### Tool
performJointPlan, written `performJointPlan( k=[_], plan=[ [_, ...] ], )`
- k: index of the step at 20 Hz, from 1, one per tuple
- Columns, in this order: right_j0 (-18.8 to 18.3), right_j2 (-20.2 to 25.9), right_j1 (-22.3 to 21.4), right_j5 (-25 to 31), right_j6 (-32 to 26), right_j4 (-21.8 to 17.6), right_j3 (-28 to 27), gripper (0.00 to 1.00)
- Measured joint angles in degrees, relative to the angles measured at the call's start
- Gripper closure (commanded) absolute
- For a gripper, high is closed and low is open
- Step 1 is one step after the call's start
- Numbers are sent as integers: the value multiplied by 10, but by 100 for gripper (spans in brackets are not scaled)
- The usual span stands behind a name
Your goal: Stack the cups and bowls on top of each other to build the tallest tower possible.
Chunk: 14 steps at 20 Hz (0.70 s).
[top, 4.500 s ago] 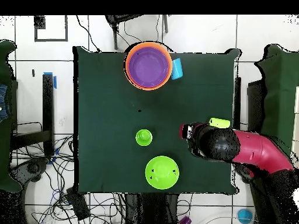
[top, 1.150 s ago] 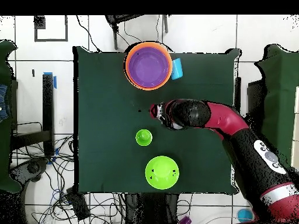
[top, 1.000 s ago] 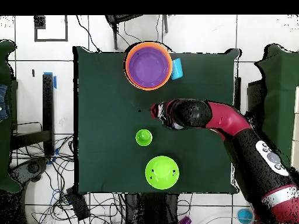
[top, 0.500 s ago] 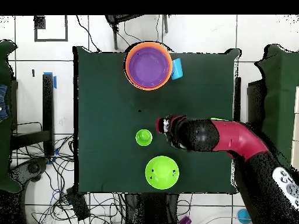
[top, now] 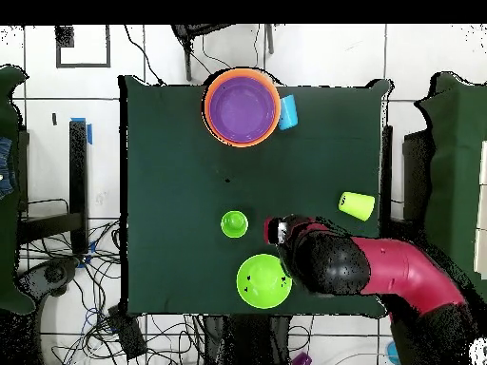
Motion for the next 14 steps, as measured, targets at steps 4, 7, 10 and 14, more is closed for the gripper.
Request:
performJointPlan(
  k=[4, 7, 10, 14],
  plan=[
    [-5, 1, -28, -19, 0, 2, 29, 0],
    [-18, 10, -52, -33, 0, 10, 52, 0],
    [-41, 26, -92, -36, 0, 50, 81, 0],
    [-58, 32, -163, -36, 0, 126, 118, 0]
  ],
)
